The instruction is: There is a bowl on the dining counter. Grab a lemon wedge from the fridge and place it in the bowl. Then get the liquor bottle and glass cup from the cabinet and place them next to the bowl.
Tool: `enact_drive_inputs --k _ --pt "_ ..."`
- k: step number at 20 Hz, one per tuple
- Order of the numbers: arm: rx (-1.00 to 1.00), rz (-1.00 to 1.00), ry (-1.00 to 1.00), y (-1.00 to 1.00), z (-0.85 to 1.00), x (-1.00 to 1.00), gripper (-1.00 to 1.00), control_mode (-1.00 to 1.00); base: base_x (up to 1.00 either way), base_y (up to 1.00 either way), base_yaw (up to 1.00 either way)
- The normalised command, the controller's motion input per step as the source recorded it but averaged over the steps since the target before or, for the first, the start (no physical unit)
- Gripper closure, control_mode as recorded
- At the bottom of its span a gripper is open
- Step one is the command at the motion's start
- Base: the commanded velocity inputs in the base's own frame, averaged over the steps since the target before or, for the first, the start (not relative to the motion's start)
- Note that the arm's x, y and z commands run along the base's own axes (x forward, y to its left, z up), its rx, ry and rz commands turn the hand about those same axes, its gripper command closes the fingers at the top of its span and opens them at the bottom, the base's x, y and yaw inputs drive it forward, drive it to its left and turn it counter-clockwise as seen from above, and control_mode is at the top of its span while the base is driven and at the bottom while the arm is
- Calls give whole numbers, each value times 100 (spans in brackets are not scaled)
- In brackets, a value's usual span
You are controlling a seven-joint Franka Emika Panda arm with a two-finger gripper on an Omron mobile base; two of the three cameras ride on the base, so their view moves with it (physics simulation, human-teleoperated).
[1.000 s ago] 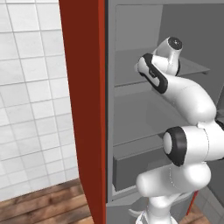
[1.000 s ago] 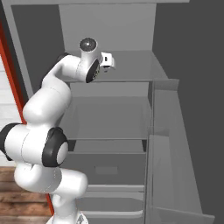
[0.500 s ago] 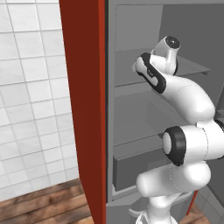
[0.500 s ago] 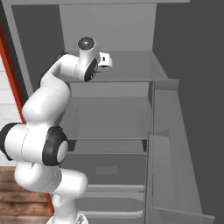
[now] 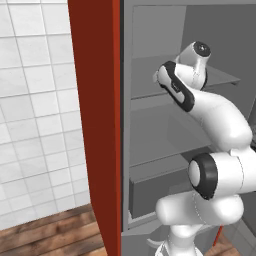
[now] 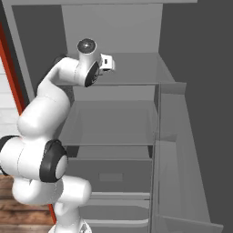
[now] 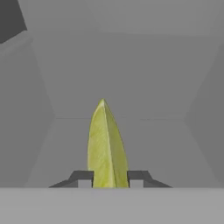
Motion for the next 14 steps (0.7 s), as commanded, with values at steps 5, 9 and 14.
enact_drive_inputs --k 5,9,14 --pt "0 0 -28 0 46 -100 100 -100 0 0 0" --pt "0 0 -8 2 61 -100 100 -100 0 0 0" --pt "0 -1 1 16 73 -100 100 -100 0 0 0"
